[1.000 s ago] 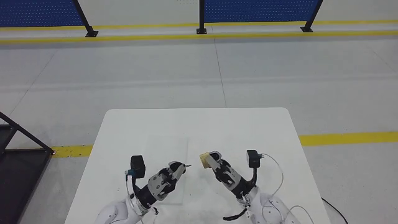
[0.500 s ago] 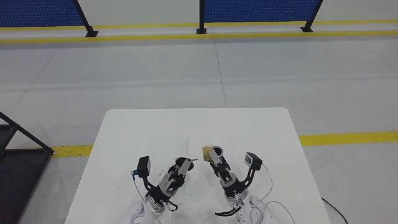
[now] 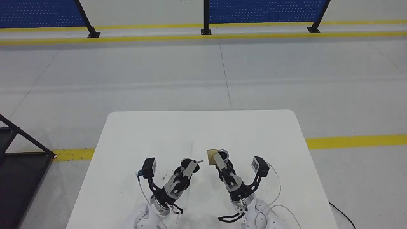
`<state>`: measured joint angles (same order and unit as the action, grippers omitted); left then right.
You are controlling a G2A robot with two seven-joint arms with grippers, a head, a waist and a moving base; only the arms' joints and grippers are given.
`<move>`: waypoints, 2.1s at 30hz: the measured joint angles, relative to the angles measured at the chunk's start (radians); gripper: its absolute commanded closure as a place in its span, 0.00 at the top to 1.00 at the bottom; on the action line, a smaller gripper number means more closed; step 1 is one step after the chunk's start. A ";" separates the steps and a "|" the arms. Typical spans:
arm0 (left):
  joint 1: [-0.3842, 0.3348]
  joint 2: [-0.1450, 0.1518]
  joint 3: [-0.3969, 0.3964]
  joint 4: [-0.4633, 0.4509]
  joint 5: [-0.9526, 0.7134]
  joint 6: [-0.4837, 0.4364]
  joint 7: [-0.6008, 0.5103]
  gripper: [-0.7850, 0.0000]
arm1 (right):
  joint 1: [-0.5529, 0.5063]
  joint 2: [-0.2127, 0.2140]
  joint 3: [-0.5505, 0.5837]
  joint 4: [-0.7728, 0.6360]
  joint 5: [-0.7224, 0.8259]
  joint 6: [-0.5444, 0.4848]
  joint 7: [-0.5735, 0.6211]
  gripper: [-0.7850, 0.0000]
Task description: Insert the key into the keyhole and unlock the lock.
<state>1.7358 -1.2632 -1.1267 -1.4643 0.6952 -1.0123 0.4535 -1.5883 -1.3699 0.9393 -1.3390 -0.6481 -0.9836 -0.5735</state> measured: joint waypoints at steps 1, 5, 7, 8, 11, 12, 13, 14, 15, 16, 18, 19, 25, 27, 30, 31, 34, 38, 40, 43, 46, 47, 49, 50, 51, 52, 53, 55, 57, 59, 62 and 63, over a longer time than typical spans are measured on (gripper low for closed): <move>0.000 0.001 0.000 -0.002 -0.006 0.000 -0.007 0.00 | 0.000 0.000 0.000 0.000 0.000 0.000 0.000 0.00; -0.006 0.002 0.004 -0.008 -0.034 0.002 -0.040 0.00 | 0.000 0.000 0.000 0.000 0.000 0.000 0.000 0.00; -0.011 0.002 0.007 -0.010 -0.048 0.012 -0.059 0.00 | 0.000 0.000 0.000 0.000 0.000 0.000 0.000 0.00; -0.014 0.002 0.008 -0.011 -0.054 0.018 -0.067 0.00 | 0.000 0.000 0.000 0.000 0.000 0.000 0.000 0.00; -0.018 0.002 0.011 -0.015 -0.070 0.031 -0.088 0.00 | 0.000 0.000 0.000 0.000 0.000 0.000 0.000 0.00; -0.020 0.002 0.012 -0.017 -0.073 0.031 -0.097 0.00 | 0.000 0.000 0.000 0.000 0.000 0.000 0.000 0.00; -0.021 0.002 0.012 -0.017 -0.075 0.031 -0.102 0.00 | 0.000 0.000 0.000 0.000 0.000 0.000 0.000 0.00; -0.022 0.002 0.012 -0.018 -0.078 0.032 -0.105 0.00 | 0.000 0.000 0.000 0.000 0.000 0.000 0.000 0.00; -0.023 0.002 0.011 -0.018 -0.082 0.034 -0.109 0.00 | 0.000 0.000 0.000 0.000 0.000 0.000 0.000 0.00; -0.023 0.002 0.011 -0.019 -0.085 0.035 -0.110 0.00 | 0.000 0.000 0.000 0.000 0.000 0.000 0.000 0.00; -0.024 0.002 0.012 -0.019 -0.090 0.035 -0.115 0.00 | 0.000 0.000 0.000 0.000 0.000 0.000 0.000 0.00; -0.024 0.002 0.013 -0.019 -0.093 0.033 -0.118 0.00 | 0.000 0.000 0.000 0.000 0.000 0.000 0.000 0.00; -0.027 0.001 0.018 -0.014 -0.118 0.022 -0.138 0.00 | 0.000 0.000 0.000 0.000 0.000 0.000 0.000 0.00; -0.028 0.002 0.019 -0.013 -0.132 0.014 -0.145 0.00 | 0.000 0.000 0.000 0.000 0.000 0.000 0.000 0.00; -0.029 0.003 0.017 -0.010 -0.151 0.004 -0.158 0.00 | 0.000 0.000 0.000 0.000 0.000 0.000 0.000 0.00; -0.030 0.003 0.016 -0.010 -0.155 0.003 -0.163 0.00 | 0.000 0.000 0.000 0.000 0.000 0.000 0.000 0.00; -0.032 0.004 0.016 -0.009 -0.166 0.005 -0.176 0.00 | 0.000 0.000 0.000 0.000 0.000 0.000 0.000 0.00; -0.036 0.002 0.022 -0.008 -0.175 0.012 -0.186 0.00 | 0.000 0.000 0.000 0.000 0.000 0.000 0.000 0.00; -0.037 0.001 0.024 -0.008 -0.177 0.018 -0.189 0.00 | 0.000 0.000 0.000 0.000 0.000 0.000 0.000 0.00; -0.038 0.000 0.025 -0.009 -0.180 0.020 -0.189 0.00 | 0.000 0.000 0.000 0.000 0.000 0.000 0.000 0.00; -0.038 -0.001 0.026 -0.011 -0.179 0.022 -0.190 0.00 | 0.000 0.000 0.000 0.000 0.000 0.000 0.000 0.00; -0.038 -0.001 0.027 -0.011 -0.178 0.021 -0.189 0.00 | 0.000 0.000 0.000 0.000 0.000 0.000 0.000 0.00; -0.038 -0.002 0.028 -0.012 -0.177 0.020 -0.187 0.00 | -0.002 0.000 0.000 -0.009 0.008 0.016 0.014 0.00; -0.038 -0.003 0.028 -0.012 -0.175 0.020 -0.186 0.00 | -0.003 0.000 0.000 -0.015 0.013 0.024 0.023 0.00; -0.038 -0.003 0.029 -0.012 -0.173 0.021 -0.184 0.00 | -0.006 0.000 0.001 -0.021 0.020 0.030 0.034 0.00; -0.038 -0.004 0.030 -0.012 -0.171 0.022 -0.184 0.00 | -0.008 0.000 0.002 -0.025 0.023 0.032 0.041 0.00; -0.039 -0.005 0.031 -0.012 -0.169 0.023 -0.183 0.00 | -0.009 0.000 0.003 -0.028 0.024 0.033 0.046 0.00; -0.040 -0.006 0.035 -0.011 -0.166 0.026 -0.182 0.00 | -0.012 0.000 0.005 -0.032 0.023 0.037 0.055 0.00; -0.042 -0.007 0.038 -0.009 -0.162 0.030 -0.182 0.00 | -0.015 0.000 0.007 -0.035 0.020 0.041 0.060 0.00; -0.044 -0.008 0.039 -0.008 -0.157 0.035 -0.180 0.43 | -0.016 -0.001 0.008 -0.037 0.019 0.043 0.062 0.00; -0.044 -0.010 0.039 -0.008 -0.150 0.038 -0.174 0.69 | -0.017 -0.001 0.013 -0.039 0.024 0.039 0.064 0.00; -0.043 -0.010 0.039 -0.008 -0.148 0.039 -0.173 0.67 | -0.018 -0.001 0.015 -0.039 0.027 0.037 0.066 0.00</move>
<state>1.6925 -1.2733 -1.0880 -1.4724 0.5469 -0.9737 0.2810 -1.6062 -1.3710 0.9543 -1.3779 -0.6214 -0.9471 -0.5076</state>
